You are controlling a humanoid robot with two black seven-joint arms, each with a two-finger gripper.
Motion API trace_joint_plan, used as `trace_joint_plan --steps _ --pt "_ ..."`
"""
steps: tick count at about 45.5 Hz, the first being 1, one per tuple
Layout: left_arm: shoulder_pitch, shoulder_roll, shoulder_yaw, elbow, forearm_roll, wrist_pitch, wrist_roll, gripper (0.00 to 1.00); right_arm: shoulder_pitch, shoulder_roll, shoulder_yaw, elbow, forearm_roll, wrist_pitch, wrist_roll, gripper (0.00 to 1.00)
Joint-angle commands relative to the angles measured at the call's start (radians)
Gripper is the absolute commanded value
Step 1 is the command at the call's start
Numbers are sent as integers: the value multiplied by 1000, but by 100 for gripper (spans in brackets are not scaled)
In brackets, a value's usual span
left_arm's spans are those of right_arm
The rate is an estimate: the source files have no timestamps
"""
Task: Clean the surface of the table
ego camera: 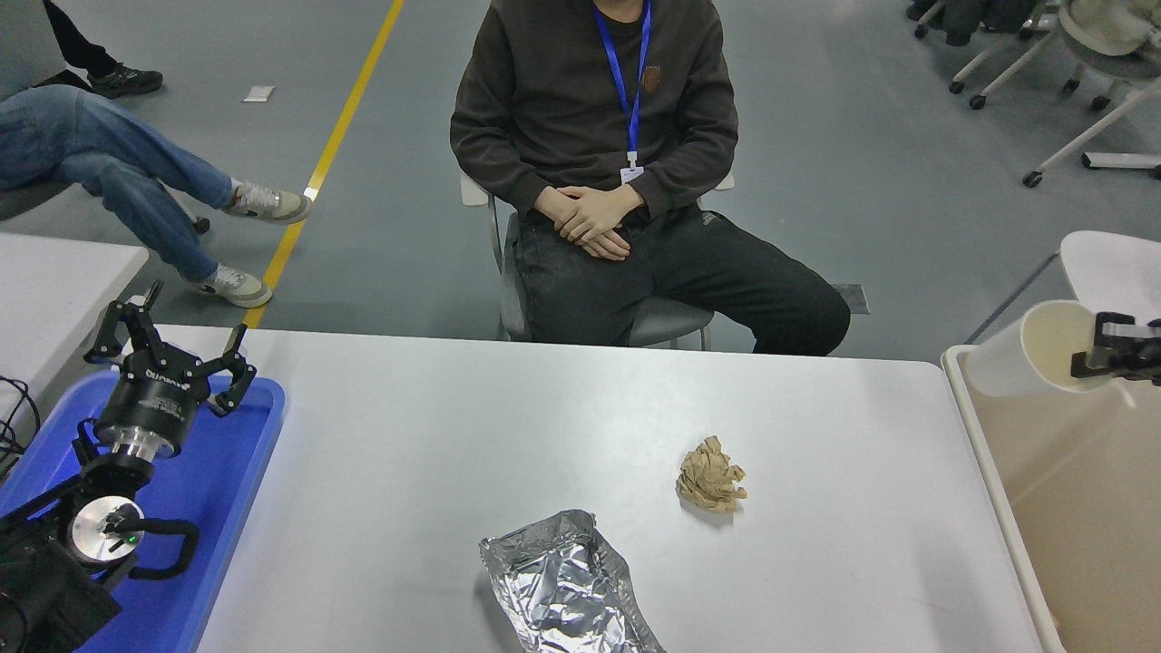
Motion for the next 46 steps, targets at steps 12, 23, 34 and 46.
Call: trace_joint_plan --steps 12,23,34,46 --pt "0 0 0 0 1 0 0 100 -215 79 -11 -467 -8 -126 266 0" --pt "0 0 0 1 0 0 0 100 -286 211 -11 -704 -10 -152 302 0" --pt "0 0 0 0 0 0 0 100 -292 357 -154 -887 -10 -298 361 0" --pt "0 0 0 1 0 0 0 100 -295 565 -290 -1145 7 -425 443 0"
